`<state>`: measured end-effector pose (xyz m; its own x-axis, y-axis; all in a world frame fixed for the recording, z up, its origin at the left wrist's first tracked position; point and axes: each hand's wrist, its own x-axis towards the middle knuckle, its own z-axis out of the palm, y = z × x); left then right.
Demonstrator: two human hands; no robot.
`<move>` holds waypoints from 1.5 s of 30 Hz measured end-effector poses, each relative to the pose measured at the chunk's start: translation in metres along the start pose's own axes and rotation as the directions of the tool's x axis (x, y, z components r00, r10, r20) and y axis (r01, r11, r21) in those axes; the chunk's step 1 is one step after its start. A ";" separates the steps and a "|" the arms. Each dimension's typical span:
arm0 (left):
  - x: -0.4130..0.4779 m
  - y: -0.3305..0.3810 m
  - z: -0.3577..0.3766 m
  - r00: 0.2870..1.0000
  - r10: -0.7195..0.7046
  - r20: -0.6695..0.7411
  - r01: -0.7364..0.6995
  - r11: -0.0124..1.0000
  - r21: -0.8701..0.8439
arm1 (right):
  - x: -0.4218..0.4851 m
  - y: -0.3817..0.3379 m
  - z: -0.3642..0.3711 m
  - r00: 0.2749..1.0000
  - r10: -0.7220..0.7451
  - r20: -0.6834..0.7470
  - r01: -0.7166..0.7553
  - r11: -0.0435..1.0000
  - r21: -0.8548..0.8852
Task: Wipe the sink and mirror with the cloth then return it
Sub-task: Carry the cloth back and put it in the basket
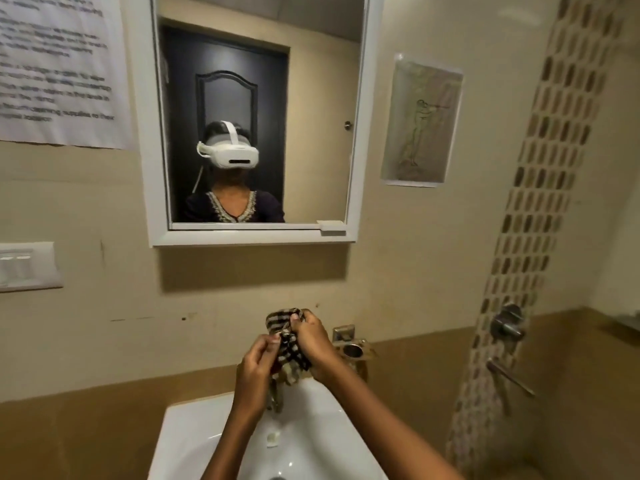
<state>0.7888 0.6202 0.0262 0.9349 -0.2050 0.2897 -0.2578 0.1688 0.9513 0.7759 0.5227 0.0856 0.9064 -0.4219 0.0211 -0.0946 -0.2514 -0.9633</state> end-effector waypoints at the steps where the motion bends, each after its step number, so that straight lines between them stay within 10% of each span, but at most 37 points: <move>1: -0.003 -0.003 0.006 0.998 -0.035 0.059 0.038 0.998 -0.043 | -0.002 0.006 -0.002 0.999 0.034 -0.020 -0.032 0.997 0.065; 4: -0.006 -0.005 0.020 0.997 -0.020 0.072 0.023 0.999 -0.034 | -0.014 0.021 -0.016 0.984 0.160 0.081 -0.175 0.953 0.249; 7: 0.000 -0.002 0.026 0.982 -0.011 0.190 -0.008 0.995 0.100 | -0.024 0.036 -0.047 0.965 0.219 0.141 -0.217 0.976 -0.034; 13: 0.018 0.012 0.048 0.743 -0.166 0.649 -0.270 0.812 0.517 | -0.040 0.060 -0.110 0.971 -0.095 0.220 0.181 0.891 -0.416; 18: 0.011 0.022 0.107 0.571 -0.188 0.799 -0.403 0.784 0.472 | -0.065 0.077 -0.160 0.965 -0.168 0.202 0.217 0.943 -0.252; 25: -0.045 0.024 0.221 0.511 -0.136 0.848 -0.173 0.951 0.257 | -0.123 0.118 -0.273 0.986 -0.151 -0.064 0.115 0.916 -0.385; 28: -0.074 0.022 0.278 0.370 -0.178 0.912 -0.218 0.937 0.272 | -0.159 0.130 -0.333 0.911 -0.269 -0.313 0.111 0.891 -0.441; 31: -0.096 0.017 0.312 0.390 -0.154 0.908 -0.254 0.930 0.267 | -0.188 0.138 -0.370 0.875 -0.267 -0.405 0.077 0.900 -0.429; 37: -0.202 0.009 0.450 0.394 -0.056 0.918 0.246 0.968 -0.047 | -0.280 0.174 -0.480 0.715 -0.270 -0.645 -0.007 0.920 -0.392; 45: -0.368 0.037 0.608 0.226 -0.022 0.974 0.362 0.930 -0.062 | -0.420 0.223 -0.588 0.331 -0.209 -0.920 -0.348 0.879 -0.325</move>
<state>0.2872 0.1159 0.0190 -0.0209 -0.9890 0.1462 0.1135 0.1430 0.9832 0.1325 0.1315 0.0193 -0.0591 -0.8885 0.4550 -0.5321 -0.3576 -0.7675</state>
